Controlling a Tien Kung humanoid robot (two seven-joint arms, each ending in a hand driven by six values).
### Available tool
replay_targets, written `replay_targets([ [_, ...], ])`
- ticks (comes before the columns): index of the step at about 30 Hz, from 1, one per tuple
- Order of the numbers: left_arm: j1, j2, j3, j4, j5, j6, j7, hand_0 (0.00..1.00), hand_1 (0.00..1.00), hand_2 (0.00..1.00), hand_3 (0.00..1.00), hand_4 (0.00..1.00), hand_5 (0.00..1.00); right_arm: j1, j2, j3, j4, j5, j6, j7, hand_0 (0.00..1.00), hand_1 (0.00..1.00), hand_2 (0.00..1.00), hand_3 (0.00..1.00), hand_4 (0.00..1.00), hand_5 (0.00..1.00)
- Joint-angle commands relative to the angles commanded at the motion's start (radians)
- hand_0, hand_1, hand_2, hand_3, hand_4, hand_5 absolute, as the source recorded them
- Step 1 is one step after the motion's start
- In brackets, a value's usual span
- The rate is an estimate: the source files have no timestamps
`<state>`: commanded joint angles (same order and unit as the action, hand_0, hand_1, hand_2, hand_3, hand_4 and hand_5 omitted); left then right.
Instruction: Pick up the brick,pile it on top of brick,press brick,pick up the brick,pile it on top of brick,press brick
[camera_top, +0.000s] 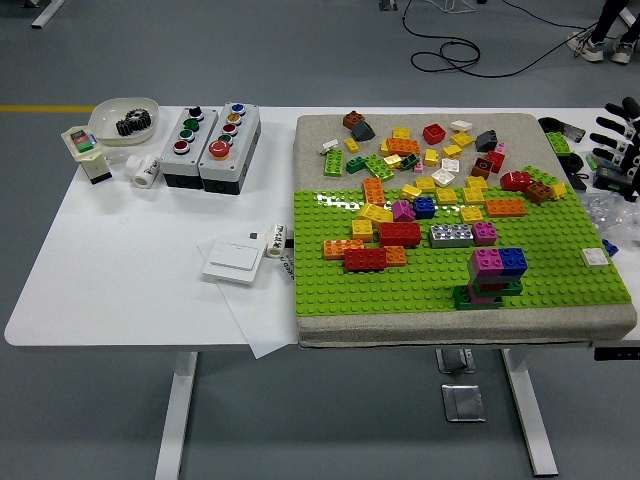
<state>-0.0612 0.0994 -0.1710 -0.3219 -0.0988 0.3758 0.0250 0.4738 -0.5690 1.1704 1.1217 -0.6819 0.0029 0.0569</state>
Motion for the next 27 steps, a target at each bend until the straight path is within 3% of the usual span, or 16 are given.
replay_targets([
  [8,0.004,0.002,0.021,-0.004,-0.034,-0.003,-0.013,0.610,0.735,0.688,0.552,0.561,0.615,-0.004,-0.009,-0.001,0.005,0.002,0.017,0.007,0.856,0.820,0.860,0.853,0.998,0.874],
  [27,0.003,0.011,0.009,-0.008,0.006,-0.008,-0.002,0.610,0.733,0.691,0.554,0.565,0.617,-0.020,-0.016,0.010,0.007,0.013,0.017,0.021,0.846,0.814,0.854,0.853,0.998,0.871],
])
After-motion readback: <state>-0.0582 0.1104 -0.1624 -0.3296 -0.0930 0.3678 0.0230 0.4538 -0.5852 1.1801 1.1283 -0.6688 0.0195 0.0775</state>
